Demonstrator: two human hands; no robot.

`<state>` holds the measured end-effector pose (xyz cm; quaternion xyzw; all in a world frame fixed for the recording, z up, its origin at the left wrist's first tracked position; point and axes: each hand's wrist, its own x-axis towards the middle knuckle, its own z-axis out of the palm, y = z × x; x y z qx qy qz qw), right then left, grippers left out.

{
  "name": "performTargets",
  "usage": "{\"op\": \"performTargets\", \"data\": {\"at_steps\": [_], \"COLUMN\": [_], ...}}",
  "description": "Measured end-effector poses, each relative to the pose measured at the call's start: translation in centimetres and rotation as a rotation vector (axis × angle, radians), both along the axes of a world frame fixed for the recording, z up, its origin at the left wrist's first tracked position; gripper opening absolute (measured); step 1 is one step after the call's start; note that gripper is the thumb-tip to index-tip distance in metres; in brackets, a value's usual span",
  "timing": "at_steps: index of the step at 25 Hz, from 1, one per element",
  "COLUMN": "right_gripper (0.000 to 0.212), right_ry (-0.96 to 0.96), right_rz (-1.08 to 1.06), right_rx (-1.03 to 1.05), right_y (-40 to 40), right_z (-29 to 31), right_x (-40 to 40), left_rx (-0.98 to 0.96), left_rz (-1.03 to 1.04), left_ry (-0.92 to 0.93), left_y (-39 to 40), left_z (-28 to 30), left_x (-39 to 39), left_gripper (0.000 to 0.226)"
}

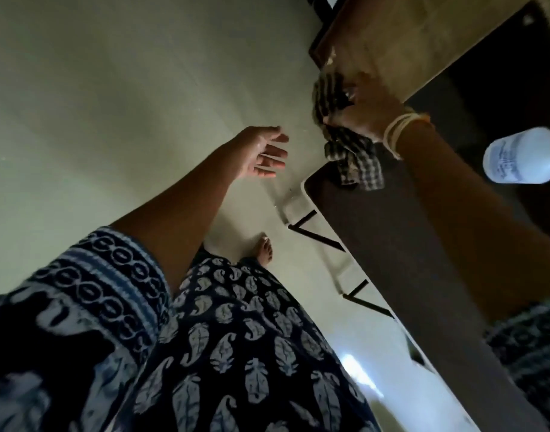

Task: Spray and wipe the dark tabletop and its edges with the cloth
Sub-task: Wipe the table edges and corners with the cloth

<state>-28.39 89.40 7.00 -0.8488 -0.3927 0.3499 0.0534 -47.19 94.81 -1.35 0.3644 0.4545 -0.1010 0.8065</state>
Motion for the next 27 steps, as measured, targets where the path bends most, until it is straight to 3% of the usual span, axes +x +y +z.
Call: {"op": "performTargets", "data": {"at_steps": [3, 5, 7, 9, 13, 15, 17, 23, 27], "right_gripper": [0.039, 0.041, 0.055, 0.047, 0.05, 0.043, 0.041, 0.04, 0.063], "right_ry": [-0.33, -0.442, -0.296, -0.122, -0.133, -0.08, -0.014, -0.339, -0.445], "right_rz": [0.531, 0.71, 0.741, 0.818, 1.054, 1.073, 0.967, 0.791, 0.95], "right_rx": [-0.14, -0.202, -0.253, -0.305, -0.204, -0.169, -0.296, -0.467, -0.344], "right_y": [-1.0, -2.1, -2.3, -2.0, -4.1, -3.8, -2.1, 0.3, -0.8], "right_z": [-1.9, -3.1, -3.7, -3.3, -3.1, -3.0, -3.3, -3.4, -5.1], "right_x": [-0.8, -1.2, -0.5, -0.6, -3.5, -3.0, -0.5, 7.7, 4.3], "left_rx": [-0.166, -0.232, -0.316, -0.37, -0.404, -0.373, -0.34, -0.334, -0.334], "left_rz": [-0.106, -0.16, -0.105, -0.02, -0.065, -0.108, -0.13, -0.151, -0.085], "left_ry": [0.014, -0.006, -0.066, -0.111, -0.161, -0.176, -0.165, -0.154, -0.095], "left_y": [-1.9, -3.0, -3.8, -4.1, -3.9, -3.2, -2.4, -1.4, -2.3], "left_z": [-0.3, -0.7, -1.0, -1.3, -1.5, -1.1, -1.0, -1.5, -1.6], "left_x": [0.9, 0.6, -0.1, -1.0, -2.5, -2.3, -2.1, -1.4, -0.5], "left_gripper": [0.03, 0.028, 0.024, 0.021, 0.032, 0.034, 0.035, 0.029, 0.024]}}
